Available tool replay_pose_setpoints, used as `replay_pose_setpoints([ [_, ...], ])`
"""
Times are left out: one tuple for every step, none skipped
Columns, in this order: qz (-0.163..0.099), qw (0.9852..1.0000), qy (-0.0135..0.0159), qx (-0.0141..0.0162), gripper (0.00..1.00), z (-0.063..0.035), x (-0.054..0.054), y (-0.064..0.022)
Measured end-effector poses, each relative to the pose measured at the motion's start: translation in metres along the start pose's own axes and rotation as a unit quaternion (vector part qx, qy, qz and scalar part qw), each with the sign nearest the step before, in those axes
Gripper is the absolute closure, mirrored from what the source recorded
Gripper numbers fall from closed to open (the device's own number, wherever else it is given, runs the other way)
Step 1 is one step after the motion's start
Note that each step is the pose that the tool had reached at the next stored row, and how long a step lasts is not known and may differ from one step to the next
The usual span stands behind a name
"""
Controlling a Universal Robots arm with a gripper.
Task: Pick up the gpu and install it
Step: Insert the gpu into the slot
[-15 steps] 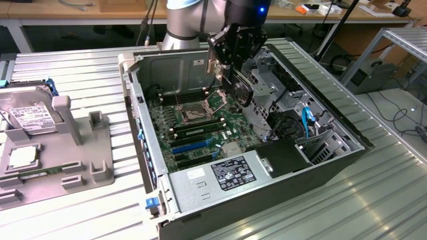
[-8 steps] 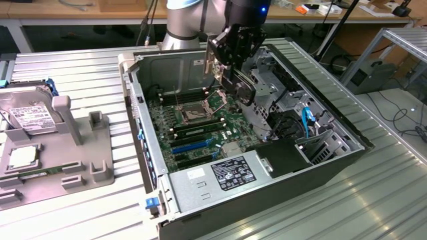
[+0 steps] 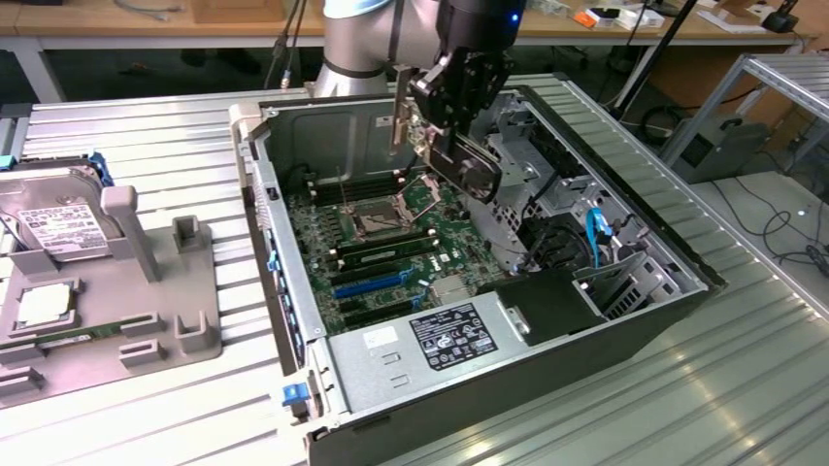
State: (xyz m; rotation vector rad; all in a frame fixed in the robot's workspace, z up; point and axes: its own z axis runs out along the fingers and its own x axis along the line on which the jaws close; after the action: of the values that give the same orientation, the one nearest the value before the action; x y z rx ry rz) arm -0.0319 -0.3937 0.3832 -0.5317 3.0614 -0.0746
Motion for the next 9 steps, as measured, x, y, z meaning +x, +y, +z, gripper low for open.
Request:
replay_pose_setpoints([
  [-0.006, 1.0000, -0.0003, -0.0001, 0.73, 0.0000, 0.0000, 0.0000],
  [-0.012, 0.9999, -0.0007, -0.0003, 0.73, 0.0000, 0.0000, 0.0000],
  [-0.019, 0.9998, -0.0010, -0.0005, 0.73, 0.0000, 0.0000, 0.0000],
  [-0.024, 0.9997, -0.0013, -0.0006, 0.73, 0.0000, 0.0000, 0.0000],
  [-0.031, 0.9995, -0.0016, -0.0007, 0.73, 0.0000, 0.0000, 0.0000],
  [-0.037, 0.9993, -0.0019, -0.0009, 0.73, 0.0000, 0.0000, 0.0000],
  [-0.042, 0.9991, -0.0022, -0.0010, 0.73, 0.0000, 0.0000, 0.0000],
  [-0.049, 0.9988, -0.0026, -0.0012, 0.73, 0.0000, 0.0000, 0.0000],
  [-0.052, 0.9986, -0.0028, -0.0013, 0.73, 0.0000, 0.0000, 0.0000],
])
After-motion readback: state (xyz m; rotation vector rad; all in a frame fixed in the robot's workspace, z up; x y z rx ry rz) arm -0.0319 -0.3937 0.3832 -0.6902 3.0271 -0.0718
